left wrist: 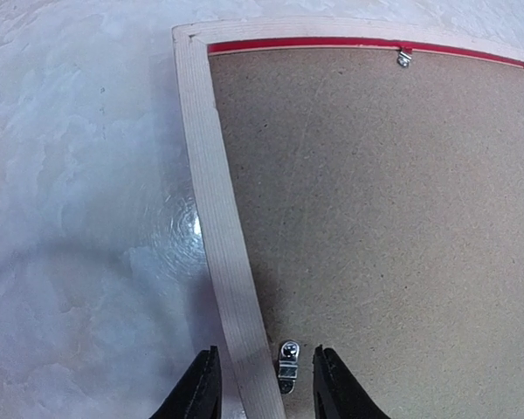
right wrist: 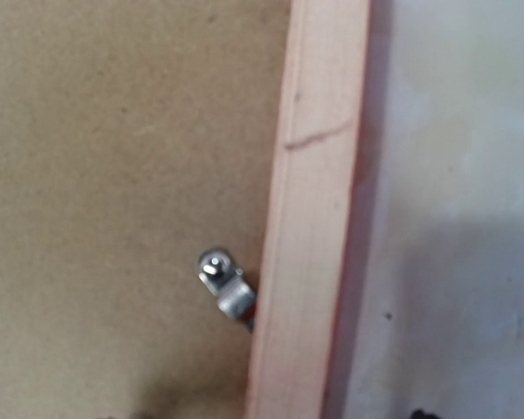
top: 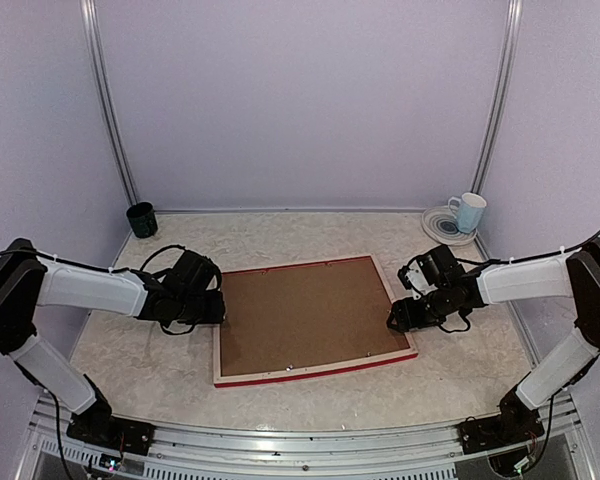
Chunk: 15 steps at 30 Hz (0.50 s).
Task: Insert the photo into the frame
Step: Press the fastener onto the backboard.
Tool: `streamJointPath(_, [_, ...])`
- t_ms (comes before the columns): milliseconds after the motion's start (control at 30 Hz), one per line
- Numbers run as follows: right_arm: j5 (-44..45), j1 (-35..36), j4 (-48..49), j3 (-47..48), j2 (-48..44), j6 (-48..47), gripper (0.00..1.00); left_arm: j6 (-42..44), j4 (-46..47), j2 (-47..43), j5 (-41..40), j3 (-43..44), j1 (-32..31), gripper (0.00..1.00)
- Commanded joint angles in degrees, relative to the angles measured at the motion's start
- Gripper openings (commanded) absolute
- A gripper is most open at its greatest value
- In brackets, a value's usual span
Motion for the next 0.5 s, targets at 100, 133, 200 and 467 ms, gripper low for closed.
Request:
streamJointPath(100, [-0.58,-0.51,0.88,-0.69,-0.69,0.28,0.72,0.08,-1.38,2.54,-1.10,0.29,-0.03,0.36])
streamJointPath(133, [-0.65,-0.53,0.93,-0.73,-0.67,0.31,0.72,0.09,-1.37,2.86,-1.11,0.26,-0.04,0.36])
streamJointPath(200, [-0.80,-0.52,1.10,-0.82,-0.69,0.45,0.72,0.12,-1.45,3.48,-1.23,0.30,-0.05,0.35])
streamJointPath(467, [-0.71,-0.49,1.14,-0.91,-0.60,0.44,0.72,-0.54,-1.85,3.50,-0.62,-0.63,-0.63,0.33])
